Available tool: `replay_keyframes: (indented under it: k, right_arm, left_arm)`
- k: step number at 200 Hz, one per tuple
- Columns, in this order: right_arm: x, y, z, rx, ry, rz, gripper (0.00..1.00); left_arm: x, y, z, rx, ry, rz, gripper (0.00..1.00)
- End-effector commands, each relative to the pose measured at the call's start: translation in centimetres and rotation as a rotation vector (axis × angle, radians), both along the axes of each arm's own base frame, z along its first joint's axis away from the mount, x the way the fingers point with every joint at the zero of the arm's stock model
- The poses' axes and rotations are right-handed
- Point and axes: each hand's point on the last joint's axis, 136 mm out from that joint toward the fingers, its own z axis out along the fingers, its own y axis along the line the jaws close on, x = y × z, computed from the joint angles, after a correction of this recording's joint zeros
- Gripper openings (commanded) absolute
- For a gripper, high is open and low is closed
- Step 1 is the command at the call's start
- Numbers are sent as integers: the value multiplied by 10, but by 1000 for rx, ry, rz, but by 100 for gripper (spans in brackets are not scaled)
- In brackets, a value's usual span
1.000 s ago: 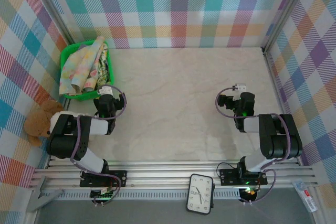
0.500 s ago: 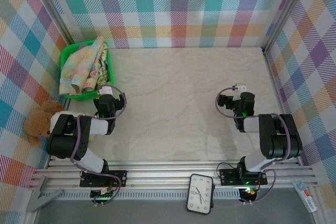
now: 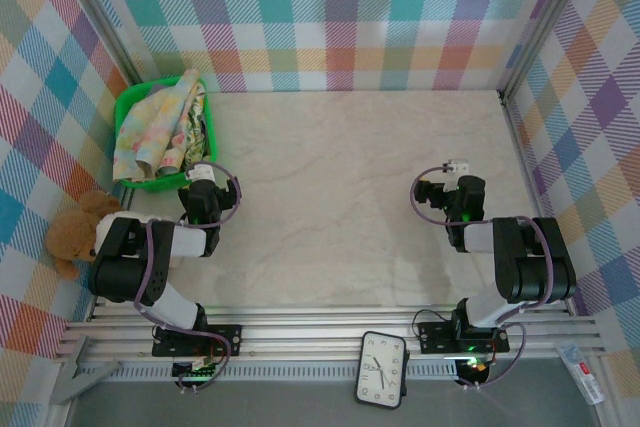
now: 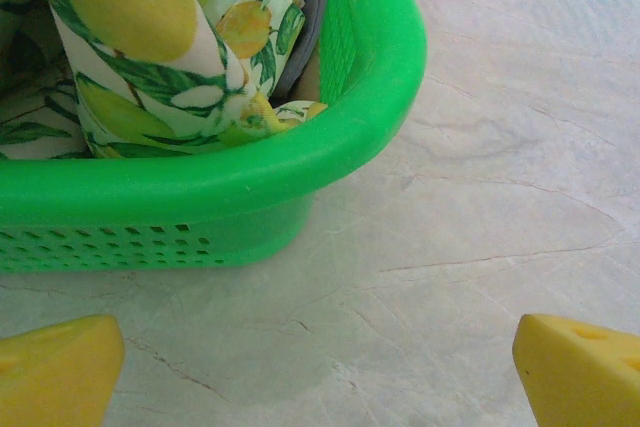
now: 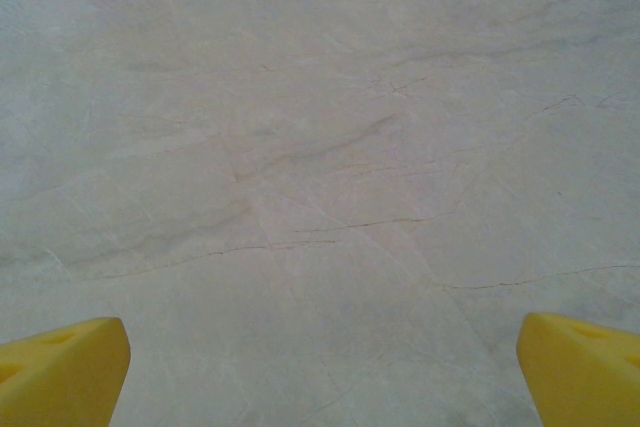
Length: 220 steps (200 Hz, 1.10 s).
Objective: Fold and stack the skirts
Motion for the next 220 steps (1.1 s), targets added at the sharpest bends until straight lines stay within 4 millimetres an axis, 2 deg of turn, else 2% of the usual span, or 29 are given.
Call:
replay_keyframes:
  k: [1, 22, 43, 64, 78, 110, 129, 136, 157, 172, 189, 220]
  right_arm:
    - [7, 4, 15, 10, -54, 17, 99]
    - [5, 3, 15, 11, -57, 16, 99]
    - [2, 4, 25, 11, -80, 20, 99]
    - [-4, 0, 44, 8, -94, -3, 99]
    - [-9, -2, 64, 15, -112, -22, 99]
    - [-19, -14, 94, 147, 2, -160, 99]
    - [-22, -22, 110, 243, 67, -265, 99]
    - [-23, -22, 117, 278, 78, -283, 99]
    - [-25, -21, 127, 375, 124, -331, 99]
    - [-24, -19, 129, 435, 165, -363, 99]
    - [-19, -7, 134, 503, 179, -324, 99]
    - [-13, 7, 142, 543, 204, -254, 99]
  left_arm:
    - [0, 1, 4, 1, -20, -3, 100]
    - [0, -1, 5, 4, -20, -13, 100]
    - [5, -9, 18, 15, 54, -57, 100]
    - [0, -17, 43, 24, 44, -83, 100]
    - [-7, -20, 62, -12, 5, -63, 100]
    - [-20, -27, 112, -161, -24, -5, 100]
    - [-24, -14, 141, -221, 34, 115, 100]
    - [-21, -10, 159, -216, 57, 142, 100]
    - [-16, 11, 177, -167, 217, 256, 100]
    - [-3, 22, 180, -89, 327, 294, 100]
    - [12, 36, 171, -37, 431, 323, 100]
    - [39, 73, 174, 8, 502, 369, 100]
